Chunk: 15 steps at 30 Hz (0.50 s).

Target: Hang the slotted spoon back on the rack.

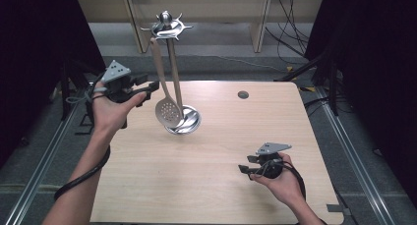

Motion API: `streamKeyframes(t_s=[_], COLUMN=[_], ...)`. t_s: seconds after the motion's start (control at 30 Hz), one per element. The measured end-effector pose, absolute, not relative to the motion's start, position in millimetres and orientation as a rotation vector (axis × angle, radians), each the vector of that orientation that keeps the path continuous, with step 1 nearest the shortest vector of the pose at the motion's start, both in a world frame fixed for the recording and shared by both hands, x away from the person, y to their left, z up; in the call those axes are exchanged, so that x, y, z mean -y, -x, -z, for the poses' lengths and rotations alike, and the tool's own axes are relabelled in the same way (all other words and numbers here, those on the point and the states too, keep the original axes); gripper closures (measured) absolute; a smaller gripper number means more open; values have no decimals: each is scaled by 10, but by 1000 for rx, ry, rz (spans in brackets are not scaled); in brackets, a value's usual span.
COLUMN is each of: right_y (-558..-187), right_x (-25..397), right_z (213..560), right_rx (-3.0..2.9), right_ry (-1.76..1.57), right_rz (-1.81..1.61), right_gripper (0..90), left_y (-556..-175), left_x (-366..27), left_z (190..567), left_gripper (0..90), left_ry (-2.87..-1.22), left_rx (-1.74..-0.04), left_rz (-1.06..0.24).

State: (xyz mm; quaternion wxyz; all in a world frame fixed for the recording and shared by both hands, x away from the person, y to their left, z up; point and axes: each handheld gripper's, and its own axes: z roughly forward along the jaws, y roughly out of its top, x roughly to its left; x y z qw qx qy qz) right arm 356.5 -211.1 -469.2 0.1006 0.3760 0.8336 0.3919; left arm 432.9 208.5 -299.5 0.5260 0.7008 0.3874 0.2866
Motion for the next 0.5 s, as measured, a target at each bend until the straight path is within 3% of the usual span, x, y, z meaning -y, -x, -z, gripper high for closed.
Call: streamKeyframes(t_s=[0.2,0.5], right_y=[-3564,-3558], right_x=[2111,2101], right_z=[4692,4690], right_rx=[-2463,-2471], right_ry=[-1110,-1118], right_rz=[-1160,-1164], right_gripper=[480,479], left_y=[-4018,-3259], left_x=[-2203,-2464], left_z=[3361,4644], left_gripper=[441,435], left_ry=[-1686,-1715], left_rx=[-924,-1028], left_rz=[-689,-671])
